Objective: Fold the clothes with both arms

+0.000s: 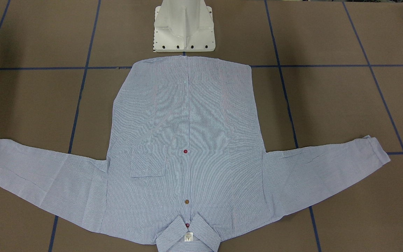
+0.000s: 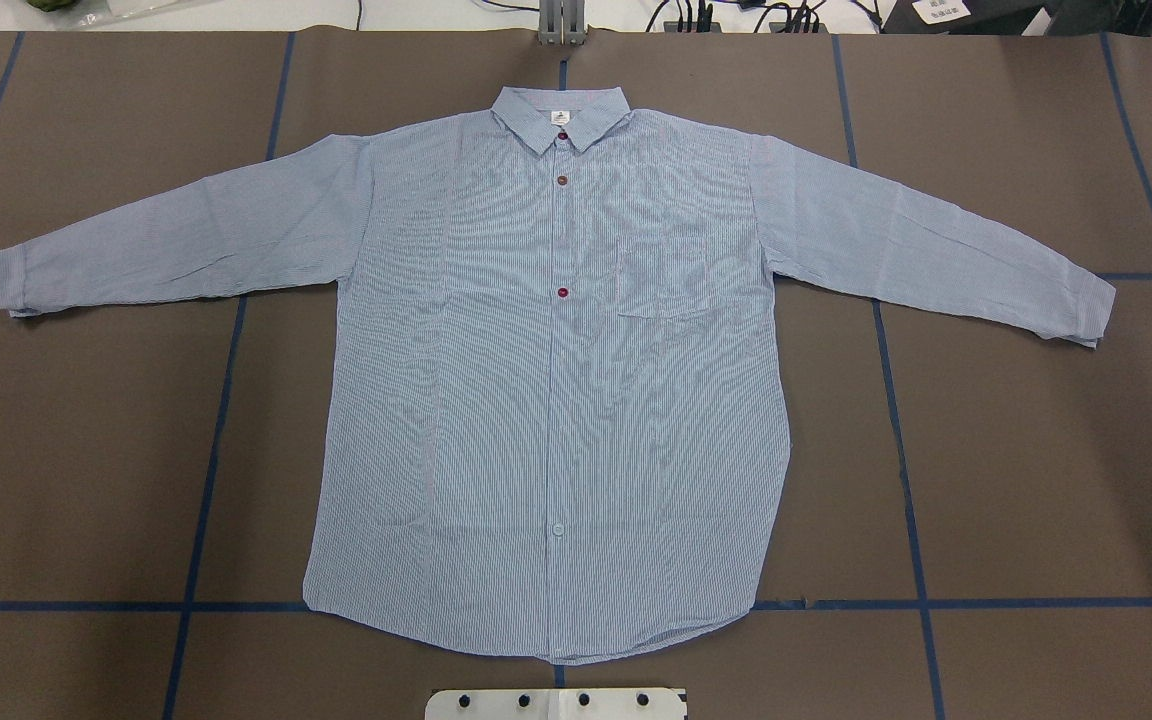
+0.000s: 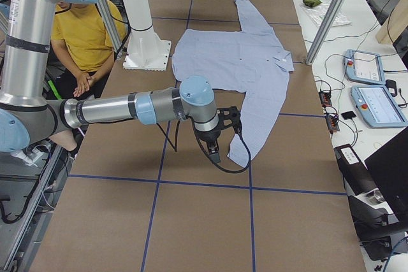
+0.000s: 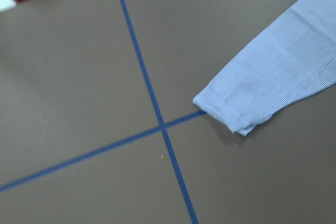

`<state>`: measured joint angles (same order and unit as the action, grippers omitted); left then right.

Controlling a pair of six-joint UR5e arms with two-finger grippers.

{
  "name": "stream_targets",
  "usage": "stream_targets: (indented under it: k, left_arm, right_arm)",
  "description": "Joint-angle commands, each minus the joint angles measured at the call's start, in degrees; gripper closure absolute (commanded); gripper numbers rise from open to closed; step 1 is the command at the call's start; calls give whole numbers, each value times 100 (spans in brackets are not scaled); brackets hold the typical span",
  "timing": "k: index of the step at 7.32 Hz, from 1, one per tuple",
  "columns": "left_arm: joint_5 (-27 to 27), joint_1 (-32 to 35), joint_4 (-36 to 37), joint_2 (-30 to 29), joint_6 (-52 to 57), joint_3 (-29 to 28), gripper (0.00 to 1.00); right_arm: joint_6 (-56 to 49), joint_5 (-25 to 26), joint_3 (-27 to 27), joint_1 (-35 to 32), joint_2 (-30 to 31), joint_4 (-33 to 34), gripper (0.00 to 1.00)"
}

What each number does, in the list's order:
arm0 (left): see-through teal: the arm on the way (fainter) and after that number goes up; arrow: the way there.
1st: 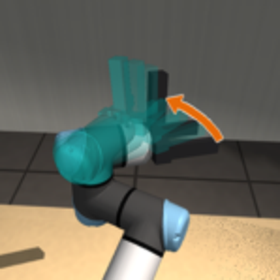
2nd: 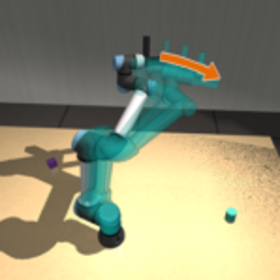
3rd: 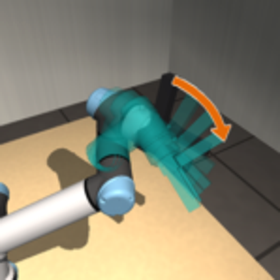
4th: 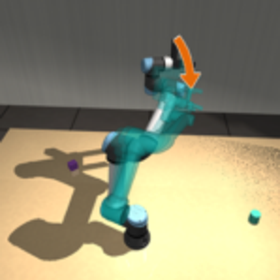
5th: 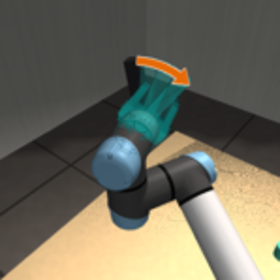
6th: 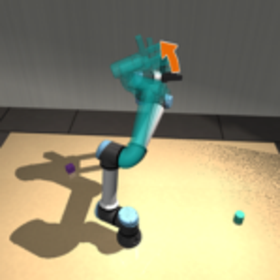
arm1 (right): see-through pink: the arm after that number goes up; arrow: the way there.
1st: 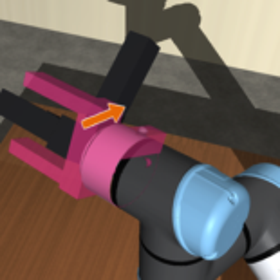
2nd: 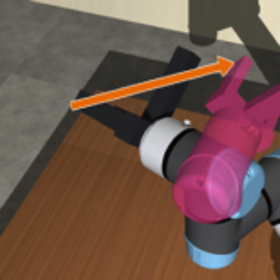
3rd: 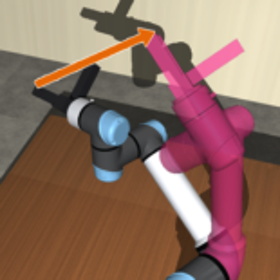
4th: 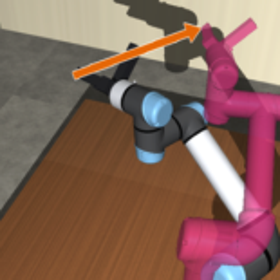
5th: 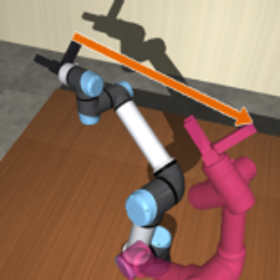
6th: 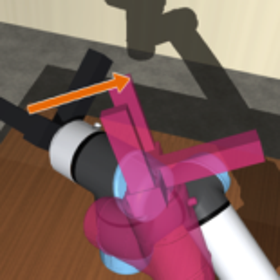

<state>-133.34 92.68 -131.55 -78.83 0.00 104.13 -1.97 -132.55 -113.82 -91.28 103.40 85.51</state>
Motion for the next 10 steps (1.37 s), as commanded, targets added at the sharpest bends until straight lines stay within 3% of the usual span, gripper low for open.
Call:
stream_targets:
  k: [1,2,3,5,6,7,10]
  left_arm:
    - [-7,-5,-415,-308,-360,-287,0]
    - [-16,-5,-416,-309,-360,-288,0]
    - [-25,-5,-416,-300,-360,-280,0]
    - [-25,-5,-416,-274,-351,-271,0]
    - [-34,-5,-424,-273,-342,-271,0]
    - [-34,-5,-425,-273,-342,-271,0]
    - [-34,-5,-425,-265,-342,-262,0]
  right_arm:
    - [354,-16,157,-4,-187,-217,0]
    - [433,36,341,31,-232,-828,0]
    - [1330,19,717,240,-232,-1512,0]
    - [3499,167,1551,828,-224,-3644,0]
    - [4624,647,1782,1301,-224,-4586,0]
    - [5566,1217,1854,1819,-180,-5170,1]
    - [6811,2599,2125,2867,-118,-5744,5]
